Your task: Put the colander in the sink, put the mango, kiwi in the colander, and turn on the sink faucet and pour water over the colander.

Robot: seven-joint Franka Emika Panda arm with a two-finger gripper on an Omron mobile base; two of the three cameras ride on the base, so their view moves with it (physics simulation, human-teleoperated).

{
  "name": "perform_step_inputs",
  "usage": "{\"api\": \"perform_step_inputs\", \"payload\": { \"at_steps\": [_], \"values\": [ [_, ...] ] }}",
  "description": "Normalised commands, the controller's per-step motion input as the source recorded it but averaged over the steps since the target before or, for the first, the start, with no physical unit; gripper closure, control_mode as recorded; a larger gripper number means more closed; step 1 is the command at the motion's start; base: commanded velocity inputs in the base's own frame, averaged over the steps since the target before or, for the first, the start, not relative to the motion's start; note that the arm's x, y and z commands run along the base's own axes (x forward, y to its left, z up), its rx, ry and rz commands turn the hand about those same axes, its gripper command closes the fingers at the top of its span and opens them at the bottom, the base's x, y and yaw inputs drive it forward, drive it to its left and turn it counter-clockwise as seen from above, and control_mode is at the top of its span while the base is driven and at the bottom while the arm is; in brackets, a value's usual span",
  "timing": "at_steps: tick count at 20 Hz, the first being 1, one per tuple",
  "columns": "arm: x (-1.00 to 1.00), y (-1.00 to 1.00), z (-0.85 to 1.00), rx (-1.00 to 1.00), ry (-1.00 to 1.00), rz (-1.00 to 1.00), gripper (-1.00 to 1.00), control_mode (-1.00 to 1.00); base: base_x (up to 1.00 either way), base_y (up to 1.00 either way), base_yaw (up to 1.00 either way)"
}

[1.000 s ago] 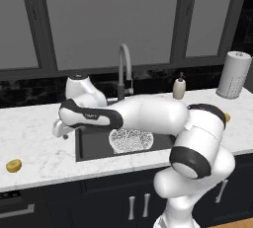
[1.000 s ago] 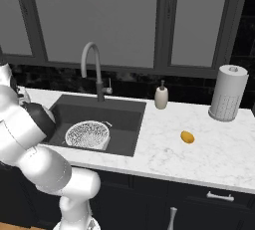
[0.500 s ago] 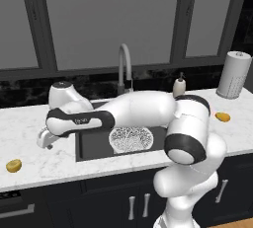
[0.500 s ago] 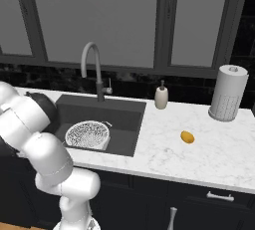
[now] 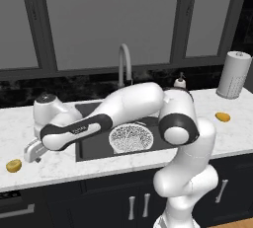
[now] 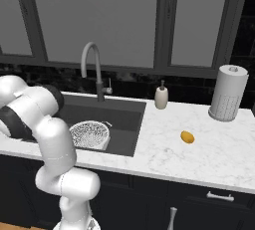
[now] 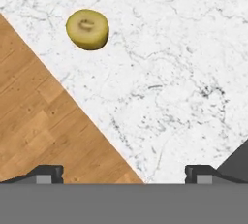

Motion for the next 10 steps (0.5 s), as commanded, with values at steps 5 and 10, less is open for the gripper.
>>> {"api": "perform_step_inputs", "payload": {
  "at_steps": [5, 10],
  "values": [
    [-0.13, 0.42, -0.12, -0.09, 0.0, 0.0, -1.0, -1.0, 0.0, 0.0, 0.0],
    [-0.09, 0.3, -0.03, -0.07, 0.0, 0.0, -1.0, -1.0, 0.0, 0.0, 0.0]
  ]
}}
